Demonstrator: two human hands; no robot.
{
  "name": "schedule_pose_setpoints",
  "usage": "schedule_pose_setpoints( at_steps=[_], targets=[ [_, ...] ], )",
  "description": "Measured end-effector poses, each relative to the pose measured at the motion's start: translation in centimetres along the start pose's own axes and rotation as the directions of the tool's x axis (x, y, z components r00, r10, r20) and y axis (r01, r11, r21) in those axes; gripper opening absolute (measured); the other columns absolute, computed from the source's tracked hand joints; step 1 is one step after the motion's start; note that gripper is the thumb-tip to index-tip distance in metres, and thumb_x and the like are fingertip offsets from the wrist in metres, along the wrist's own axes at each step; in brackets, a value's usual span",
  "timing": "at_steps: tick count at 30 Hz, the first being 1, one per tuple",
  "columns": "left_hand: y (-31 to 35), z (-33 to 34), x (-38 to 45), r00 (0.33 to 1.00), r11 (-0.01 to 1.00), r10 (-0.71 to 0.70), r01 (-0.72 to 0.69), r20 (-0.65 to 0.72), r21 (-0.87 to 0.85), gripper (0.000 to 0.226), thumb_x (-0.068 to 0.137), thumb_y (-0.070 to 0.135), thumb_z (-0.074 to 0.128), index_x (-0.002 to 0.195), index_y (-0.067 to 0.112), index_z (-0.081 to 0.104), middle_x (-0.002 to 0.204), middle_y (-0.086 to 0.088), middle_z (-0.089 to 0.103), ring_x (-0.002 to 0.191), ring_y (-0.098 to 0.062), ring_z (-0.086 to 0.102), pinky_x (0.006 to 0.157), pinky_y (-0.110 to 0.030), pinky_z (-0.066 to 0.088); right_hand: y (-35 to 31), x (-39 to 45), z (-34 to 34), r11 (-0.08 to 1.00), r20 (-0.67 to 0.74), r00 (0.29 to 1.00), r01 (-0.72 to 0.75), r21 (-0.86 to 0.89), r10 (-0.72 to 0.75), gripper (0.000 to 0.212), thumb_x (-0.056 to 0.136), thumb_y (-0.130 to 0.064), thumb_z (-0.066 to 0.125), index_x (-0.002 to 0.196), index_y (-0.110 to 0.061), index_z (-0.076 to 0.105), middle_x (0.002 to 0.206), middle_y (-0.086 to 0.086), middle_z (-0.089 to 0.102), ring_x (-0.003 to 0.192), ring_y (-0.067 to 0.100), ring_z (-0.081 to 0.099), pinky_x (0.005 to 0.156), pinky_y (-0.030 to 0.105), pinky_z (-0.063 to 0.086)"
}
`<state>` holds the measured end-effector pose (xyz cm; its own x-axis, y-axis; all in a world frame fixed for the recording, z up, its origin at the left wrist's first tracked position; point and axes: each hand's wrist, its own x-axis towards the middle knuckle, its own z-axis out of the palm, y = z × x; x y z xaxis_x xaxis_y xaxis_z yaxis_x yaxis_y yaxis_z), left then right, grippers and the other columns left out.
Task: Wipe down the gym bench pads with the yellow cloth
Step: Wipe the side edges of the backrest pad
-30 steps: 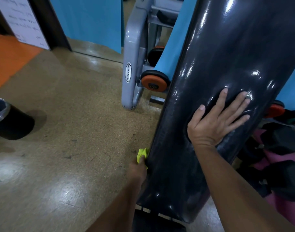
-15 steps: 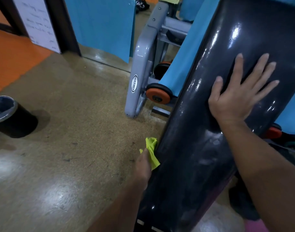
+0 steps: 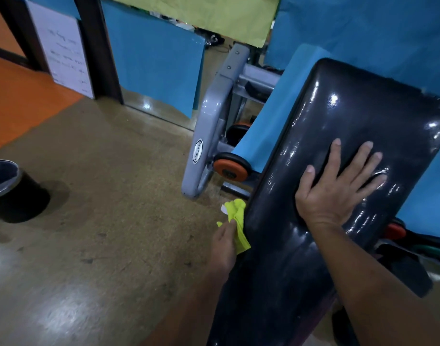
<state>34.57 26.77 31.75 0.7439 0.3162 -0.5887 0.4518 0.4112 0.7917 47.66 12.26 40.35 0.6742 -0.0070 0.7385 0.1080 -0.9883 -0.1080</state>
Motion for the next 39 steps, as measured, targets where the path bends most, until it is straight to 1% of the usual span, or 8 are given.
schedule_pose_setpoints(
  at_steps=[5, 9, 13, 18, 22, 26, 30, 39],
  targets=[
    [-0.3, -0.4, 1.1, 0.992, 0.986, -0.112, 0.119, -0.064, 0.114, 0.049, 0.108, 0.037, 0.038, 0.140, 0.002, 0.052, 0.142, -0.013, 0.050, 0.124, -0.029, 0.051, 0.096, -0.027, 0.033, -0.1, 0.0, 0.2, 1.000, 0.001, 1.000, -0.001, 0.007, 0.001, 0.063, 0.102, -0.046, 0.033, 0.159, -0.020, 0.029, 0.166, 0.027, 0.016, 0.153, 0.050, 0.012, 0.119, 0.072, 0.008],
    [1.9, 0.8, 0.6, 0.999, 0.992, -0.048, 0.049, -0.012, 0.116, 0.044, 0.106, 0.045, 0.039, 0.135, 0.019, 0.058, 0.129, -0.003, 0.056, 0.114, -0.021, 0.050, 0.097, -0.035, 0.034, -0.1, -0.1, 0.3, 1.000, -0.008, 1.000, 0.000, 0.022, 0.000, 0.062, 0.103, -0.047, 0.030, 0.159, -0.021, 0.028, 0.166, 0.027, 0.017, 0.153, 0.050, 0.012, 0.119, 0.073, 0.008],
    [4.4, 2.5, 0.0, 0.996, 0.996, 0.082, -0.083, 0.024, 0.039, 0.025, 0.106, 0.039, 0.042, 0.089, 0.035, 0.060, 0.098, 0.019, 0.057, 0.101, -0.011, 0.054, 0.089, -0.030, 0.034, 0.0, -0.1, 0.2, 1.000, -0.014, 1.000, 0.004, 0.029, -0.004, 0.063, 0.103, -0.047, 0.031, 0.160, -0.020, 0.029, 0.166, 0.028, 0.017, 0.153, 0.050, 0.012, 0.119, 0.073, 0.008],
    [3.6, 2.0, 0.6, 0.994, 0.987, -0.100, 0.104, -0.038, 0.123, 0.054, 0.105, 0.052, 0.036, 0.144, 0.018, 0.053, 0.143, -0.005, 0.053, 0.134, -0.030, 0.048, 0.110, -0.041, 0.033, -0.1, 0.1, 0.1, 0.999, 0.005, 1.000, 0.001, 0.038, -0.001, 0.064, 0.102, -0.047, 0.031, 0.160, -0.021, 0.028, 0.166, 0.028, 0.016, 0.153, 0.050, 0.011, 0.119, 0.073, 0.008],
    [3.3, 2.8, 3.3, 0.984, 0.982, -0.179, 0.179, 0.000, 0.056, 0.087, 0.073, 0.084, 0.051, 0.135, 0.023, 0.062, 0.135, -0.010, 0.063, 0.123, -0.032, 0.058, 0.112, -0.051, 0.037, 0.0, 0.0, 0.0, 0.999, 0.031, 0.999, -0.016, 0.038, 0.015, 0.066, 0.100, -0.046, 0.037, 0.160, -0.020, 0.027, 0.166, 0.028, 0.013, 0.154, 0.050, 0.009, 0.120, 0.072, 0.005],
    [6.2, 4.6, 2.8, 0.999, 1.000, -0.008, 0.009, 0.045, -0.025, 0.050, 0.084, 0.067, 0.057, 0.105, 0.024, 0.072, 0.113, -0.002, 0.072, 0.110, -0.025, 0.065, 0.106, -0.047, 0.043, -0.1, 0.0, -0.1, 0.999, 0.044, 0.999, -0.017, 0.036, 0.016, 0.066, 0.100, -0.045, 0.040, 0.160, -0.021, 0.028, 0.167, 0.027, 0.012, 0.154, 0.048, 0.008, 0.120, 0.071, 0.005],
    [5.0, 3.9, 3.6, 0.999, 0.999, -0.035, 0.035, 0.038, 0.013, 0.076, 0.069, 0.081, 0.049, 0.119, 0.028, 0.071, 0.122, -0.005, 0.070, 0.112, -0.027, 0.065, 0.108, -0.050, 0.043, -0.3, 0.1, -0.2, 0.999, 0.048, 0.999, -0.019, 0.046, 0.017, 0.066, 0.099, -0.045, 0.040, 0.160, -0.021, 0.030, 0.166, 0.027, 0.014, 0.154, 0.048, 0.009, 0.120, 0.072, 0.006],
    [9.8, 5.7, 2.7, 0.996, 0.998, 0.062, -0.063, 0.066, 0.009, 0.054, 0.094, 0.059, 0.050, 0.119, 0.016, 0.071, 0.111, -0.006, 0.075, 0.104, -0.024, 0.070, 0.104, -0.046, 0.050, -0.2, 0.0, 0.0, 0.998, 0.055, 0.998, -0.008, 0.055, 0.005, 0.067, 0.099, -0.045, 0.041, 0.160, -0.021, 0.029, 0.167, 0.027, 0.013, 0.154, 0.049, 0.008, 0.120, 0.072, 0.005]
  ],
)
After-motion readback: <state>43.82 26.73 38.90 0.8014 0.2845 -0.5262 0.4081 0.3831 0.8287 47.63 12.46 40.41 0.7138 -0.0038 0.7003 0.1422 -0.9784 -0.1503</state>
